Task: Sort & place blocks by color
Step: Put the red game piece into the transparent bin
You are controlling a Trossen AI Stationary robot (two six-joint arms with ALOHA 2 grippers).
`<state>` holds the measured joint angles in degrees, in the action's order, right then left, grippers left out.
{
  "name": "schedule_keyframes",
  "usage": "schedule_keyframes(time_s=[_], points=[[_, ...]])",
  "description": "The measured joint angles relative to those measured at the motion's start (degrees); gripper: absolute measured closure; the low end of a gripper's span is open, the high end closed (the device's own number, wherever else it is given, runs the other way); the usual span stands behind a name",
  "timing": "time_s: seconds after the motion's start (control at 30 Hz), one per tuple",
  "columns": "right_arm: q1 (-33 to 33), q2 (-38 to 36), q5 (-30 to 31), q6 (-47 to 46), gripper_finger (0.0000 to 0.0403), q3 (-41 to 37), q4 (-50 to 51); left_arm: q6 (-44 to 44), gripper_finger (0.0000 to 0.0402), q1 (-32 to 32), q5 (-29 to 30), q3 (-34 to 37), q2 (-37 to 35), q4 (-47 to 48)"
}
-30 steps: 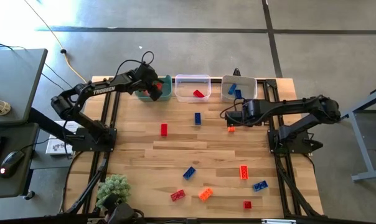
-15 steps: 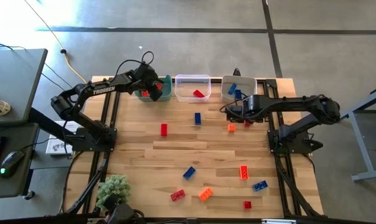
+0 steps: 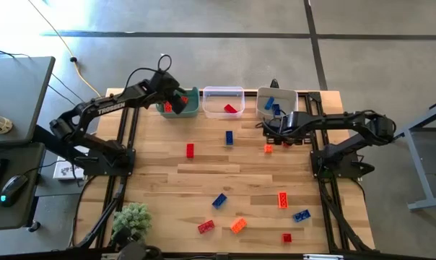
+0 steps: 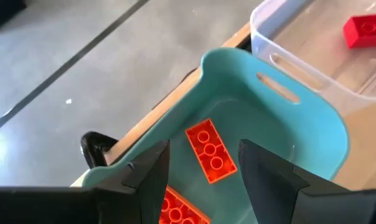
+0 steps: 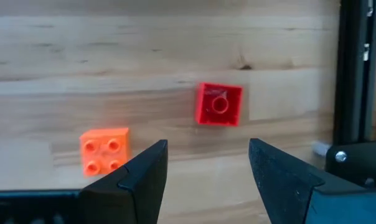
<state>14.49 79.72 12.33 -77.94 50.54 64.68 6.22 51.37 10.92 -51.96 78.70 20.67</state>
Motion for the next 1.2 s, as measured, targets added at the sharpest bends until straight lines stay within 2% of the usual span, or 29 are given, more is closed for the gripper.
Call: schedule_keyframes(time_s=[0.17,0.47,0.67,0.97,1.2], points=[[2.0,0.0,0.8,0.0,0.0189,-1.4,-0.4,0.0,0.0222,0.0,0.0,0.0,-1.7,0.0],[5.2,0.0,0.6,-0.1,0.0189,-6.9,-7.4,0.0,0.0222,-0.6,-0.7,0.0,-5.2,-0.2],[6.7,0.0,-0.1,-0.2,0.0189,-10.5,-13.4,0.0,0.0222,-0.6,-0.7,0.0,-5.7,-1.2],[8.8,0.0,-0.5,0.0,0.0190,-13.2,-16.3,0.0,0.0222,-0.6,-0.8,0.0,-5.7,-1.2],[9.5,0.0,-2.3,0.8,0.0221,-15.4,-21.1,0.0,0.0222,-0.6,-0.8,0.0,-5.7,-1.3]])
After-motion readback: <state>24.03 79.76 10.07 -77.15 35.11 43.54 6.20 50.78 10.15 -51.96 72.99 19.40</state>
